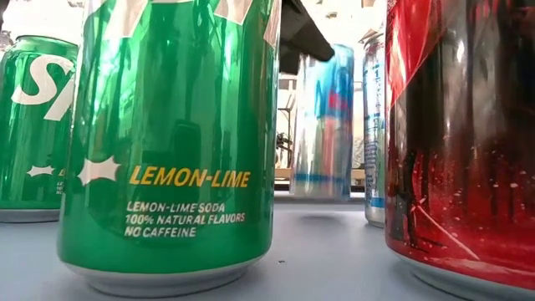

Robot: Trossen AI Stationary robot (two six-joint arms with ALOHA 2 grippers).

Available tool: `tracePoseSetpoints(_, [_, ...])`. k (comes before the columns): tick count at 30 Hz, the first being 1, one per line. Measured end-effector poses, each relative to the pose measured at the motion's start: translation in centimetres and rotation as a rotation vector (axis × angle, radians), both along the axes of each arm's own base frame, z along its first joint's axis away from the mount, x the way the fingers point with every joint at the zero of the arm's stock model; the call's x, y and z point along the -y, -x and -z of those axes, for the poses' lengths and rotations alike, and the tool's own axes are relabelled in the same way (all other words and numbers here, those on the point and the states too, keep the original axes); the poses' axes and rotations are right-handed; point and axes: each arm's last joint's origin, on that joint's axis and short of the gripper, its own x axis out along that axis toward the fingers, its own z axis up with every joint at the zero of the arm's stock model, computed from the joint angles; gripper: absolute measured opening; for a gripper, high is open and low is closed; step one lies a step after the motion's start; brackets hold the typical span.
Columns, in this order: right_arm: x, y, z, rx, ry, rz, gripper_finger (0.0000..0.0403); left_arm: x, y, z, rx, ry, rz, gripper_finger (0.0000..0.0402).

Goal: Place canned beverage on shelf
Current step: Put the blue soda can on the shelf

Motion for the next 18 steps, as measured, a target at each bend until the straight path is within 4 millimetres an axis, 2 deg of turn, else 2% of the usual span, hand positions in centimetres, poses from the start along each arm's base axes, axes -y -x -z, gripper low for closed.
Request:
tracePoseSetpoints(6, [0.0, 0.0, 0.0, 0.0, 0.002, -0.001, 0.0324, -0.7, 1.3, -3.4, 0.082, -0.015, 0.046, 0.0208])
tracePoseSetpoints(10, [0.0, 0.0, 0.0, 0.008, 0.021, -0.006, 0.0324, -1.9, 2.8, -5.8, 0.11, -0.024, 0.085, 0.0208])
tracePoseSetpoints(18, [0.5, -0.5, 0.0, 0.013, 0.034, 0.019, 0.0324, -7.3, 5.7, -10.3, 0.204, -0.039, 0.127, 0.0208])
